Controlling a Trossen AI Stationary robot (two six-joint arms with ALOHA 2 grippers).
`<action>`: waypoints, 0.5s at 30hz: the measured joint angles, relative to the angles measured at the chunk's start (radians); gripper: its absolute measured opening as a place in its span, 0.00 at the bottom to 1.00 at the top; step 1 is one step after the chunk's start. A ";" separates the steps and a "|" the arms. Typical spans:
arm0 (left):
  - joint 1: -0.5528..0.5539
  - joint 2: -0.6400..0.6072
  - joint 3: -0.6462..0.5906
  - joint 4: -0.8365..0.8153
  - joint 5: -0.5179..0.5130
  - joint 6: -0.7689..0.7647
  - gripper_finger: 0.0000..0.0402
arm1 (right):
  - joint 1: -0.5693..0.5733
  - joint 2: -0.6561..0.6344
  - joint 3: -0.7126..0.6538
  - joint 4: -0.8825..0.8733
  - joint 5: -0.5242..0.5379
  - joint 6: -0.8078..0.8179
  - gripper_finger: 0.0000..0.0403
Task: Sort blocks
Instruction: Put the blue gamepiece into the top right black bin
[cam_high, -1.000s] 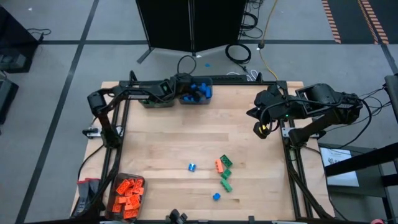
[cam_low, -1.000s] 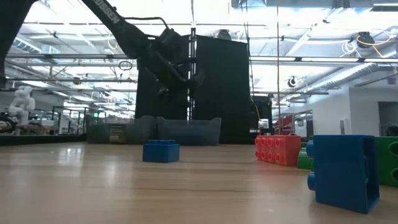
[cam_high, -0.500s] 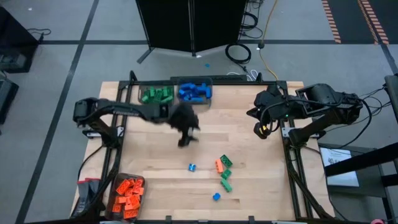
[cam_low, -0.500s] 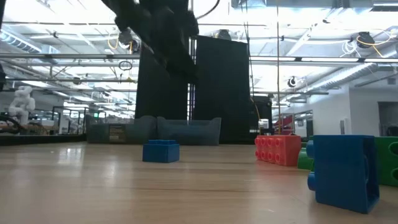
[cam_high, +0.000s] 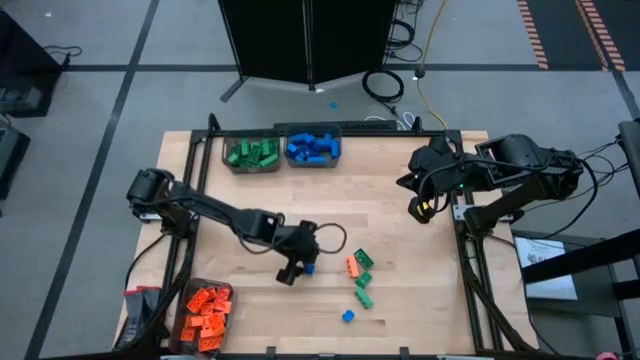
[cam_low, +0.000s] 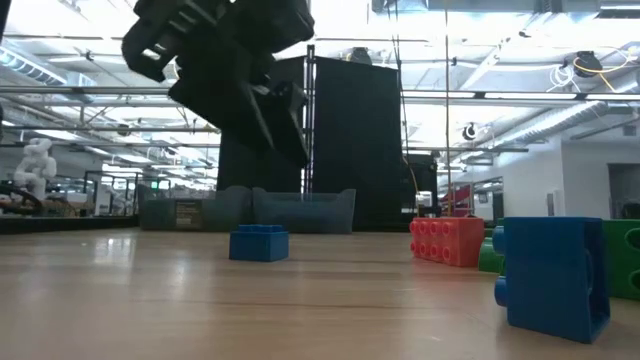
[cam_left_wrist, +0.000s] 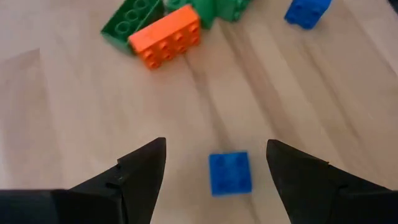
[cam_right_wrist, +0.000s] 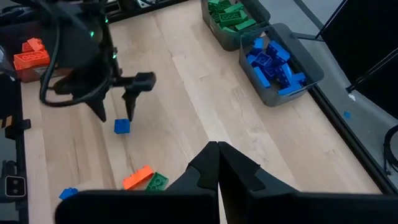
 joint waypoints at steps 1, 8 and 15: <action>-0.008 0.012 0.000 0.019 0.000 -0.011 0.69 | 0.000 0.000 0.000 0.000 0.000 0.000 0.00; -0.038 0.069 0.000 0.049 0.021 -0.076 0.69 | 0.000 0.000 0.000 0.000 0.000 0.000 0.00; -0.037 0.086 0.002 0.070 0.029 -0.098 0.69 | 0.000 0.000 0.000 0.000 0.000 0.003 0.00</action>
